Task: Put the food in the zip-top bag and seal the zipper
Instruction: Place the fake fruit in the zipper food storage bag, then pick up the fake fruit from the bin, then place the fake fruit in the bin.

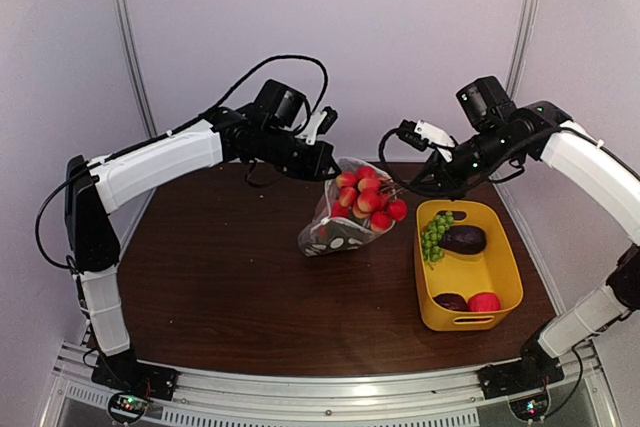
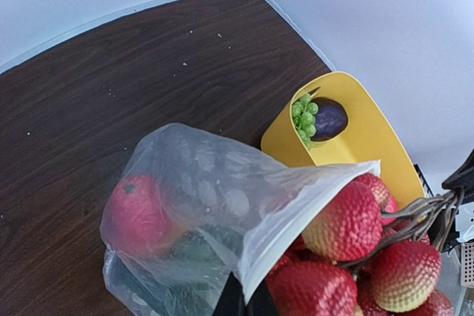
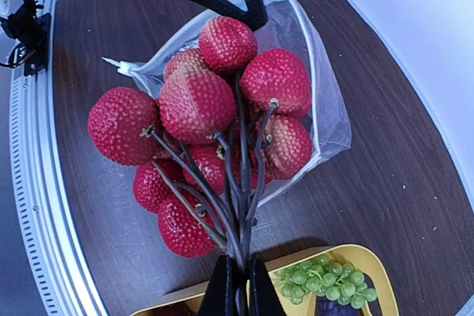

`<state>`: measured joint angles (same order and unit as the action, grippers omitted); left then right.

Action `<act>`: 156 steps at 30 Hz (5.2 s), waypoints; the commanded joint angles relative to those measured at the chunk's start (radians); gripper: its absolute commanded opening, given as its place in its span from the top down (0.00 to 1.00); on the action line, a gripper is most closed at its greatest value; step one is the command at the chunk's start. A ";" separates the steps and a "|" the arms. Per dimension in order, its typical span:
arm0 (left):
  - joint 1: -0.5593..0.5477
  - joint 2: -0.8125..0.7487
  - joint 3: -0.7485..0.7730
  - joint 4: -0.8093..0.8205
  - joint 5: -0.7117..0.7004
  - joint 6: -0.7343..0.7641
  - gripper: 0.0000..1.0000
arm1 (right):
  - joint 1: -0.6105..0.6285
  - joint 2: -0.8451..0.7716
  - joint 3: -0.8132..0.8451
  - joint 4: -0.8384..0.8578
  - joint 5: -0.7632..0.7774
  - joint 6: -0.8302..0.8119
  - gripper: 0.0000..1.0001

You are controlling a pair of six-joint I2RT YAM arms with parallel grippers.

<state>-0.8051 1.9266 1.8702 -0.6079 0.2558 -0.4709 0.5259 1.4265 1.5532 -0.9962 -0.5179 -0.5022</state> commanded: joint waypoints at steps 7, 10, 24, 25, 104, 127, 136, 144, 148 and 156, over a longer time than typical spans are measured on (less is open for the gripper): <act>0.001 -0.025 -0.033 0.056 0.048 -0.029 1.00 | 0.098 0.059 0.034 0.042 0.235 0.034 1.00; 0.001 -0.025 -0.042 0.071 0.059 -0.037 1.00 | 0.138 0.081 0.069 0.053 0.286 0.055 1.00; 0.000 -0.027 -0.016 0.083 0.098 -0.058 1.00 | 0.301 0.218 0.150 0.066 0.688 0.069 1.00; 0.000 -0.031 -0.015 0.083 0.098 -0.058 1.00 | 0.302 0.232 0.152 0.064 0.724 0.072 1.00; 0.036 -0.131 -0.207 0.115 -0.067 -0.023 1.00 | -0.166 -0.100 -0.705 -0.033 -0.044 -0.438 0.20; 0.035 -0.133 -0.223 0.115 -0.059 -0.021 1.00 | -0.121 -0.034 -0.664 -0.033 0.068 -0.389 0.52; 0.035 -0.131 -0.223 0.120 -0.056 -0.020 1.00 | -0.147 -0.126 -0.535 -0.133 0.114 -0.379 0.55; 0.036 -0.133 -0.218 0.118 -0.055 -0.014 1.00 | -0.165 -0.153 -0.450 -0.169 0.128 -0.364 0.56; 0.036 -0.133 -0.219 0.118 -0.054 -0.014 1.00 | -0.169 -0.160 -0.434 -0.169 0.131 -0.359 0.57; 0.035 -0.134 -0.218 0.118 -0.051 -0.014 1.00 | -0.186 -0.164 -0.443 -0.153 0.137 -0.354 0.58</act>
<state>-0.7738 1.8027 1.6562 -0.5388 0.1959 -0.4915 0.3542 1.2816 1.0969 -1.1446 -0.4030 -0.8661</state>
